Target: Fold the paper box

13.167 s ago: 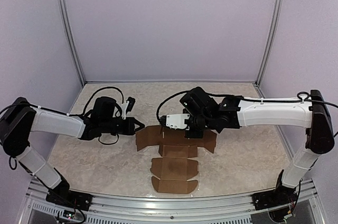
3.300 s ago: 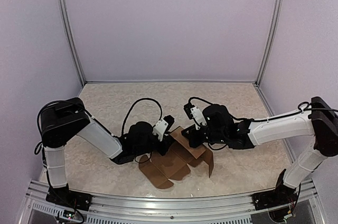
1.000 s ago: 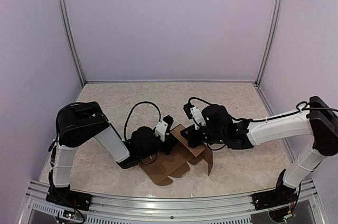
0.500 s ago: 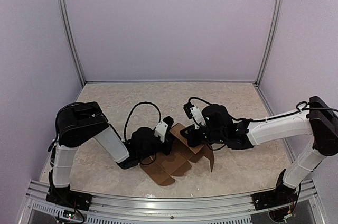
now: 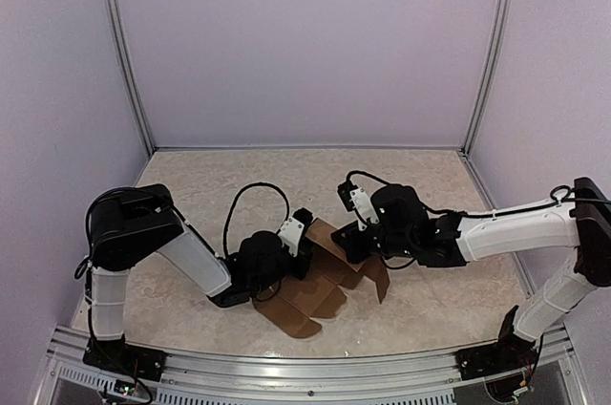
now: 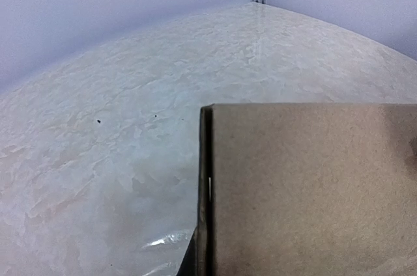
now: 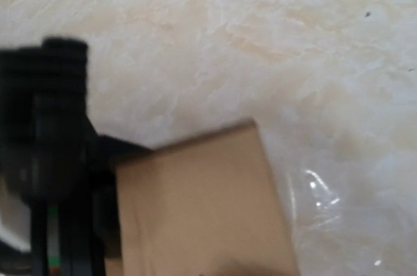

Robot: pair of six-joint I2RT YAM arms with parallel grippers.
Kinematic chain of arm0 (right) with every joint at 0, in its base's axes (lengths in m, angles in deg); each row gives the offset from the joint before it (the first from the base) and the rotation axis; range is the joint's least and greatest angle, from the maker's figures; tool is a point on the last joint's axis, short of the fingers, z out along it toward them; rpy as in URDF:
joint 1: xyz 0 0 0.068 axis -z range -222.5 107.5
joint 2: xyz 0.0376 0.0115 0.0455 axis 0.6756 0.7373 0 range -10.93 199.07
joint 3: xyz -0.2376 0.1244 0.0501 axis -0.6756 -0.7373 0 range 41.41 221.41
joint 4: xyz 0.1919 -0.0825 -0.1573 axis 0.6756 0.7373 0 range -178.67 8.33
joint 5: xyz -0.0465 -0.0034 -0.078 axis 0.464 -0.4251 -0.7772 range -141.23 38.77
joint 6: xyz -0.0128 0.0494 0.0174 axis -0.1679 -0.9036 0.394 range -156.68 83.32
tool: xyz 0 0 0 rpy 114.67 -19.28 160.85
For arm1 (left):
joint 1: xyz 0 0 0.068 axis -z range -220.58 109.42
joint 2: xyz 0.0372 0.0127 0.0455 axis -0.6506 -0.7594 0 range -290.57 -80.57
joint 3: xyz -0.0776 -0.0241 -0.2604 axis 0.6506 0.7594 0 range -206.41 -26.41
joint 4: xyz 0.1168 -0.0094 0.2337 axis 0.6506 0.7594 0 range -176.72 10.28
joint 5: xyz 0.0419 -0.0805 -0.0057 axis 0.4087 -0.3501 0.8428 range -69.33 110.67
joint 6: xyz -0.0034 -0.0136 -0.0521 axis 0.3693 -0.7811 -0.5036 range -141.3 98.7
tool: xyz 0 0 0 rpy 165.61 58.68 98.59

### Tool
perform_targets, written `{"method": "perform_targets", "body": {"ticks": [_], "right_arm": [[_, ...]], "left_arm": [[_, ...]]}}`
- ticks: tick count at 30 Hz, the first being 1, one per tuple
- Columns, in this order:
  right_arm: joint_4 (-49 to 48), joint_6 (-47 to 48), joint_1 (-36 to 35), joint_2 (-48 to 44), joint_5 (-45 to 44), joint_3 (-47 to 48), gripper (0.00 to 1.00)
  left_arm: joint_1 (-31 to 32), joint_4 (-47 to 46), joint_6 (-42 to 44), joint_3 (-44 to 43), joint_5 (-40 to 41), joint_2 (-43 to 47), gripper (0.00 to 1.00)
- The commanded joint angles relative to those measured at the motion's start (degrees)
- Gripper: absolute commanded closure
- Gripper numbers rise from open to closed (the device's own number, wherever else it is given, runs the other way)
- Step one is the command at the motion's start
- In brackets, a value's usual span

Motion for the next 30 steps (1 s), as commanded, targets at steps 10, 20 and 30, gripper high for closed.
{"method": "perform_targets", "body": {"ticks": [10, 20, 30], "right_arm": [[10.48, 2.70, 0.13, -14.84, -5.79, -1.70, 1.00], [10.05, 0.54, 0.31, -15.57, -6.70, -3.82, 1.00], [10.04, 0.01, 0.90, -10.29, -5.87, -1.24, 1.00]], "left_arm": [[-0.56, 16.26, -12.75, -1.33, 8.55, 7.90, 1.00], [-0.22, 25.04, -19.01, -4.07, 13.06, 9.52, 1.00], [0.14, 31.76, -23.01, -5.48, 12.32, 10.69, 1.00]]}}
